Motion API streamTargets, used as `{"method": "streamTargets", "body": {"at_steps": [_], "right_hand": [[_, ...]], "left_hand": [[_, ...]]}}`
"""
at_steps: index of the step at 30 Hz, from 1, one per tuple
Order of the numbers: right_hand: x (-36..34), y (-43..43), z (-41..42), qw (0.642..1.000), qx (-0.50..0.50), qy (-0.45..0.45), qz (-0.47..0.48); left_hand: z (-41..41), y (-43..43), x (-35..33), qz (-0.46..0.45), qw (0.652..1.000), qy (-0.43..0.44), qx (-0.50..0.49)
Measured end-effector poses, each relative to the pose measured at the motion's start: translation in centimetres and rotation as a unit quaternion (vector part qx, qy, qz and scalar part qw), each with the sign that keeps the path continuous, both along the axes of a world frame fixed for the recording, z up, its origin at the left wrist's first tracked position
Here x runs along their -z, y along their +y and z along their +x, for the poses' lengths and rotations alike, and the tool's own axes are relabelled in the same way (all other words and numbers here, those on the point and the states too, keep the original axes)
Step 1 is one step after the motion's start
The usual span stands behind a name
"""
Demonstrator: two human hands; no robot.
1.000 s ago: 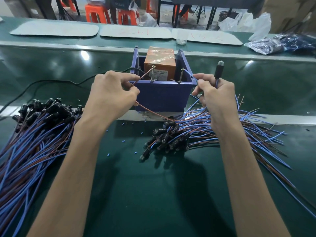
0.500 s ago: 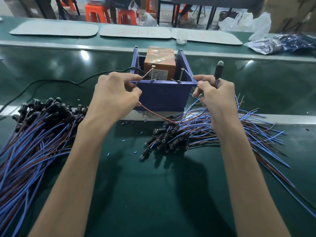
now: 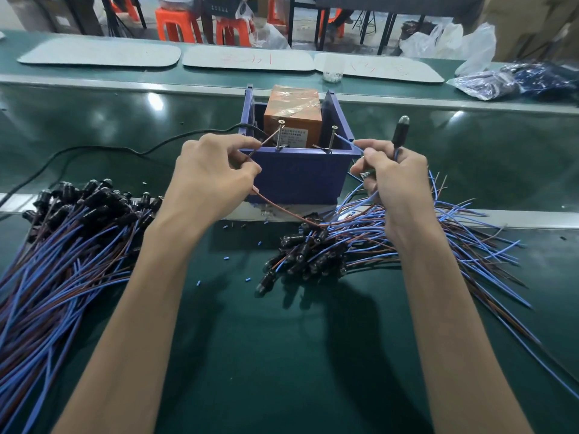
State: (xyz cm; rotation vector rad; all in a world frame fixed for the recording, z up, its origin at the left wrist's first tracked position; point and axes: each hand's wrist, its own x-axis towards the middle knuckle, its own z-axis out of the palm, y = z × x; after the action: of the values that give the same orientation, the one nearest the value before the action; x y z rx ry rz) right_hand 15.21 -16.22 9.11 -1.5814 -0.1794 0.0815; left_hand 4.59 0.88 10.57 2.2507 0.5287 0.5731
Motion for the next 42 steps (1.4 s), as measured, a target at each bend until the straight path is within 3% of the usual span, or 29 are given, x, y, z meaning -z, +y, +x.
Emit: {"method": "streamTargets", "body": {"at_steps": [42], "right_hand": [[-0.11,-0.07,0.07,0.998,-0.042,0.033,0.027]], "left_hand": [[-0.57,-0.01,-0.71,0.019,0.999,0.020,0.019]]}}
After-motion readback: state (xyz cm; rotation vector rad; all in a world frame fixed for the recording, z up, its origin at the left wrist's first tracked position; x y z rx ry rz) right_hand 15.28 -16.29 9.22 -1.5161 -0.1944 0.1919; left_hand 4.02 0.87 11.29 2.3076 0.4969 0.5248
